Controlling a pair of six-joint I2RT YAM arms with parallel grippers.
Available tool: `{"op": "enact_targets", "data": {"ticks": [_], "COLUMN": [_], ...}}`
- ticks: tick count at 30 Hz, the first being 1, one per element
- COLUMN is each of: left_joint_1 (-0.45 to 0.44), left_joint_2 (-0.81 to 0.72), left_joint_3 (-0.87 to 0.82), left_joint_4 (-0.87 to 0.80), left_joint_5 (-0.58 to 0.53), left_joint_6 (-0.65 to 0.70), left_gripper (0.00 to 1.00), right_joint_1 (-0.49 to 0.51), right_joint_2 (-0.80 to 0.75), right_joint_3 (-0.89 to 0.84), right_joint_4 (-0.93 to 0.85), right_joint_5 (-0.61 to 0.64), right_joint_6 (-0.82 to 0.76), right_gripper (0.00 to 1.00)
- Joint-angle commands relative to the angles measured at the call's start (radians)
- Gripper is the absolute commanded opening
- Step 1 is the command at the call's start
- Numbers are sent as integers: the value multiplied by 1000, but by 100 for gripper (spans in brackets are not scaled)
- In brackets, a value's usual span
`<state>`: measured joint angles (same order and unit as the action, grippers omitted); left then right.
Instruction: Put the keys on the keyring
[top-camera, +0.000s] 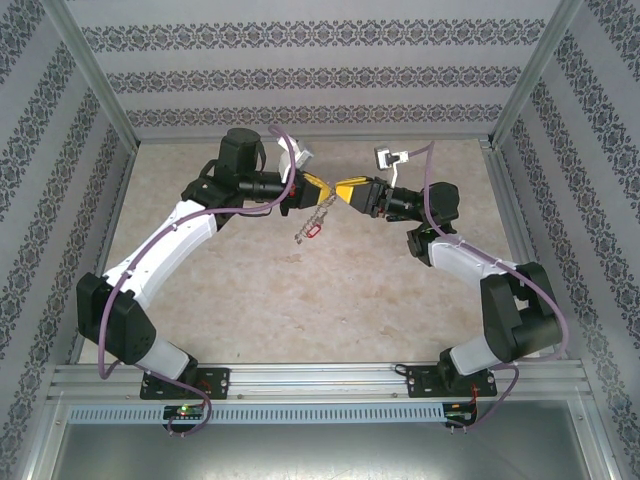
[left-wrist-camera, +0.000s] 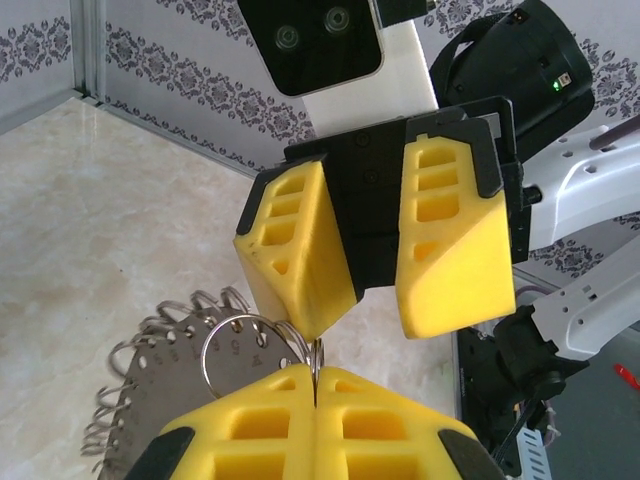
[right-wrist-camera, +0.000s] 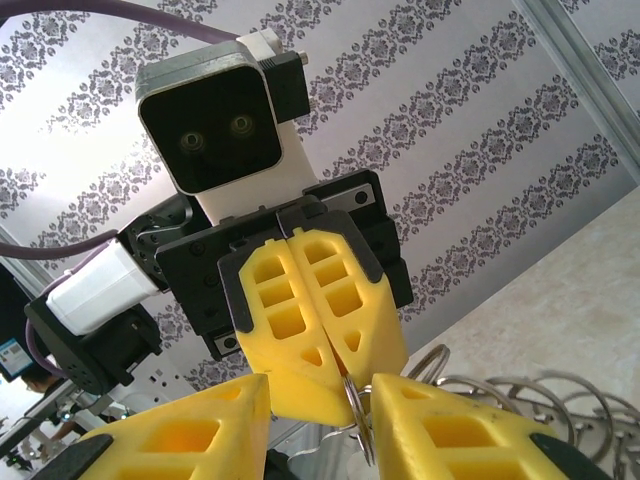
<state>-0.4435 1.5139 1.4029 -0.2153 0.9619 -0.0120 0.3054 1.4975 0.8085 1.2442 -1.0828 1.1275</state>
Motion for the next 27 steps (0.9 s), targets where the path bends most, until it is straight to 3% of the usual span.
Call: {"op": "enact_targets", "data": {"ticks": [1, 10, 19, 21, 24, 27], "left_joint_1": [-12, -11, -11, -11, -11, -1], "left_joint_2": [-52, -51, -43, -39, -47, -70], "left_joint_3": [-10, -22, -18, -16, -35, -65], "left_joint_4": [126, 153, 153, 163, 215, 286], "left_joint_5": [47, 52, 54, 43, -13, -84], "left_joint_6": [-24, -47, -55, -71, -118, -181], "left_gripper": [0, 0, 0, 0, 30, 45], "right_joint_1": [3, 19, 23, 23, 17, 9], "right_joint_2": [8, 28, 29, 28, 22, 27], "right_joint_3": [-9, 18, 25, 26, 20, 31], "right_joint_4": [1, 14, 5, 4, 14, 48], "right_joint_5": [-2, -22, -19, -5, 38, 57], "right_joint_6": [-28, -16, -25, -32, -62, -63], "right_gripper": [33, 24, 0, 0, 0, 0]}}
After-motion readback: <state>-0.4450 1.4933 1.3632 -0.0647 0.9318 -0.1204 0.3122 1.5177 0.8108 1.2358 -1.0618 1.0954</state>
